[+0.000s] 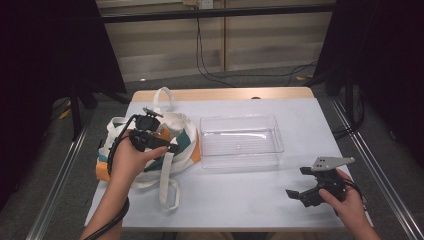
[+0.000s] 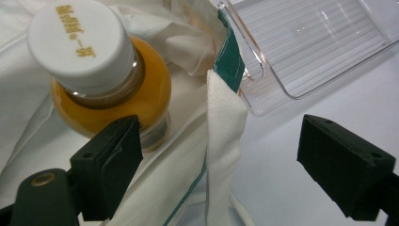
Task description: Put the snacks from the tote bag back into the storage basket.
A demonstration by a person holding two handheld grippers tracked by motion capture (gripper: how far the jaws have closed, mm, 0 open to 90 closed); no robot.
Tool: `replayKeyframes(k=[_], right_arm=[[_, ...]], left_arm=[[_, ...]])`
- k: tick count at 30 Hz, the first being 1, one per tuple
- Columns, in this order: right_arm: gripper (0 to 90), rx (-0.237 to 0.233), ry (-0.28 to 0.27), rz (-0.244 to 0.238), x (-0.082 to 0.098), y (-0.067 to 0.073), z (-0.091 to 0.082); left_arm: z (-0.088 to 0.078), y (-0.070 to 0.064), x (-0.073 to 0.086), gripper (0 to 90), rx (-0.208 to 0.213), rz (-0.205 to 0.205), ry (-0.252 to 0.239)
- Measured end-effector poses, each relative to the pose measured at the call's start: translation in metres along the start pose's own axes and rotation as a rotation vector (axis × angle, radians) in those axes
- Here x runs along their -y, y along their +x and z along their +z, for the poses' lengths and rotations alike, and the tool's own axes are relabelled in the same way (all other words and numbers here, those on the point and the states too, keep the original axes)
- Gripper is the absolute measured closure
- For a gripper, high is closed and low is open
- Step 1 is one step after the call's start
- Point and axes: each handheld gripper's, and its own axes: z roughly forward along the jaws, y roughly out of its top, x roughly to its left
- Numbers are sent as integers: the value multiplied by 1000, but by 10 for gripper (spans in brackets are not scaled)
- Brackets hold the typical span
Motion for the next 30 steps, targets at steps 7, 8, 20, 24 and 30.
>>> replayKeyframes(k=[7, 8, 20, 24, 30], right_arm=[[11, 0, -1, 4, 0, 0, -1], [11, 0, -1, 4, 0, 0, -1], [11, 0, 0, 2, 0, 0, 0], [11, -2, 1, -1, 0, 0, 0], [11, 0, 0, 3, 0, 0, 0]], left_arm=[[0, 8, 3, 139, -8, -40, 50], [1, 10, 2, 139, -12, -44, 53], [-2, 22, -7, 129, -56, -114, 81], [-2, 26, -11, 124, -72, -121, 94], [2, 29, -18, 121, -79, -137, 99]])
